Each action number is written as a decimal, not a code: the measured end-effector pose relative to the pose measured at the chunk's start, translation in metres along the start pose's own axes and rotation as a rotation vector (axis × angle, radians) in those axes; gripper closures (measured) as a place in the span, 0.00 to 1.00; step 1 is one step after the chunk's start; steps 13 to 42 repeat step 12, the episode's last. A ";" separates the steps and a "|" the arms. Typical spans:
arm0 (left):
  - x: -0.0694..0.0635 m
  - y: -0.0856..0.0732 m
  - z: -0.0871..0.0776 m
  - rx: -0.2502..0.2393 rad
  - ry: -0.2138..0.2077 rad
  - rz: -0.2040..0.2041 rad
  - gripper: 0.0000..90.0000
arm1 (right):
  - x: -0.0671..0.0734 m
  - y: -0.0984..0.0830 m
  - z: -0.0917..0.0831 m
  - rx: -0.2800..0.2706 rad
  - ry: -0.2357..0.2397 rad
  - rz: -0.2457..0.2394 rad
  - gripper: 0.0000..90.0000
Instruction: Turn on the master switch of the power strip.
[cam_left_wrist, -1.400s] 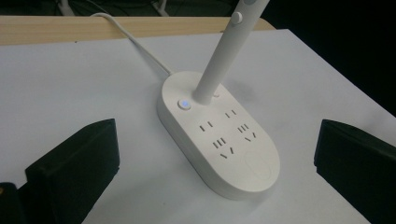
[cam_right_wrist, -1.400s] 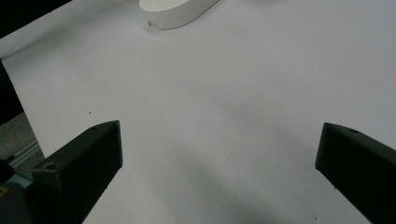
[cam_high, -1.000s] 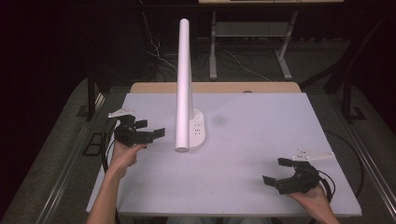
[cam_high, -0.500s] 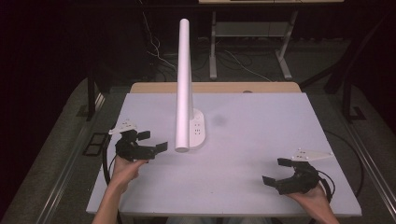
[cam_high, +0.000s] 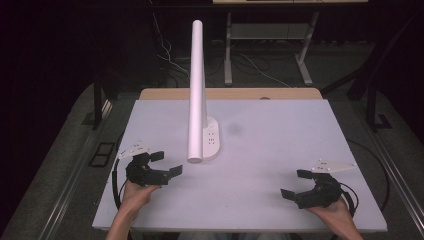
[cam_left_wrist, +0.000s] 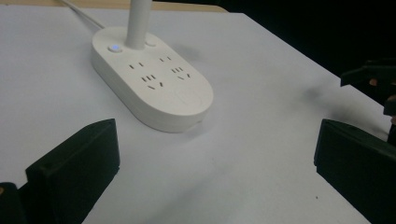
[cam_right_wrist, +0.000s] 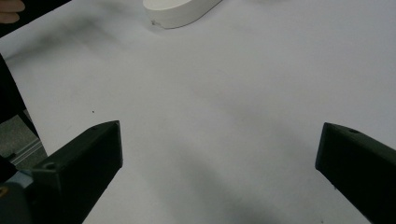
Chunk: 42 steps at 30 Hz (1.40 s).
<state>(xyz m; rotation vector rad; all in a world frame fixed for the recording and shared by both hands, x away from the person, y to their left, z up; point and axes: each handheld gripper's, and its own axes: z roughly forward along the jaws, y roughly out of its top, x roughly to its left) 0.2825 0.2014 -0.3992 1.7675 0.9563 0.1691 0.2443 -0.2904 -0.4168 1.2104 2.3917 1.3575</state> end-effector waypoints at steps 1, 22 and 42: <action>-0.001 -0.002 0.000 -0.002 -0.006 -0.001 0.00 | 0.000 0.000 0.000 0.000 0.001 0.001 0.00; -0.011 -0.020 0.006 0.039 -0.047 0.037 0.00 | 0.001 -0.001 0.000 0.001 0.005 0.002 0.00; -0.011 -0.020 0.006 0.039 -0.047 0.037 0.00 | 0.001 -0.001 0.000 0.001 0.005 0.002 0.00</action>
